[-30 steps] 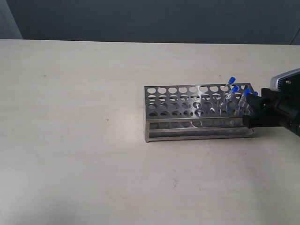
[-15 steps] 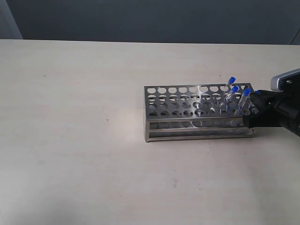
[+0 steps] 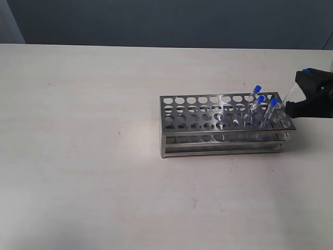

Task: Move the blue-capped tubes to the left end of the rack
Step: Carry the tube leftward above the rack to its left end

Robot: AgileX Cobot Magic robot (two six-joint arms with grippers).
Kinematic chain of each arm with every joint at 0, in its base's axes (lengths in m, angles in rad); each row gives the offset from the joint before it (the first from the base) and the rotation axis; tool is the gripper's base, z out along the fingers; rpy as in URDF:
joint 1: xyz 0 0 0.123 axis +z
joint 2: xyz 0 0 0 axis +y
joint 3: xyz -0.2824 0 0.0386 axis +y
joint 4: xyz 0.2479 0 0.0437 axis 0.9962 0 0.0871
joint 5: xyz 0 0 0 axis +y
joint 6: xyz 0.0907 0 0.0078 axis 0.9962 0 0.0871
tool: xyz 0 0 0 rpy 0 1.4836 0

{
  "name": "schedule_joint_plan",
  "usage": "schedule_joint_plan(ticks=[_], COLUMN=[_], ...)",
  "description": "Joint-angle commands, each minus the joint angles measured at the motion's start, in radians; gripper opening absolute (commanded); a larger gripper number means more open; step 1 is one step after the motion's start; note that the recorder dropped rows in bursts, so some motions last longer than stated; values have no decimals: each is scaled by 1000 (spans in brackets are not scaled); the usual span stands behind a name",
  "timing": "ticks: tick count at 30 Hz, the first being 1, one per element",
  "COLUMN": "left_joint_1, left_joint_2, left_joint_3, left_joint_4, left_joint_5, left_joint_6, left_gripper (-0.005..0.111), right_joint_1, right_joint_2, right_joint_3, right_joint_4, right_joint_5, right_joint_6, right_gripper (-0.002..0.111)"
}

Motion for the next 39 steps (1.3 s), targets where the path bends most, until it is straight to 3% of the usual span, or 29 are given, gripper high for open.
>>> schedule_joint_plan(ticks=[1, 4, 6, 11, 16, 22, 39], left_joint_1=[-4, -4, -4, -4, -4, -4, -4], left_joint_2=[-5, -5, -5, -5, -5, -5, -5], left_joint_3=[2, 2, 2, 2, 2, 2, 2], left_joint_4=[6, 6, 6, 6, 6, 6, 6], left_joint_5=[-11, -11, -11, -11, -11, -11, -8], left_joint_6=[-5, -5, -5, -5, -5, -5, -5], left_gripper=[0, 0, 0, 0, 0, 0, 0], right_joint_1=[-1, 16, 95, 282, 380, 407, 407], right_joint_2=[-126, -136, -107, 34, 221, 384, 439], right_joint_3=[-4, -51, -145, -344, -474, -532, -532], right_joint_4=[-60, -263, -410, -430, -430, -428, -432], right_joint_5=[-46, -109, -81, 22, 26, 25, 25], right_joint_6=[157, 345, 443, 460, 462, 462, 464], right_gripper=[-1, -1, -1, -1, -1, -1, -1])
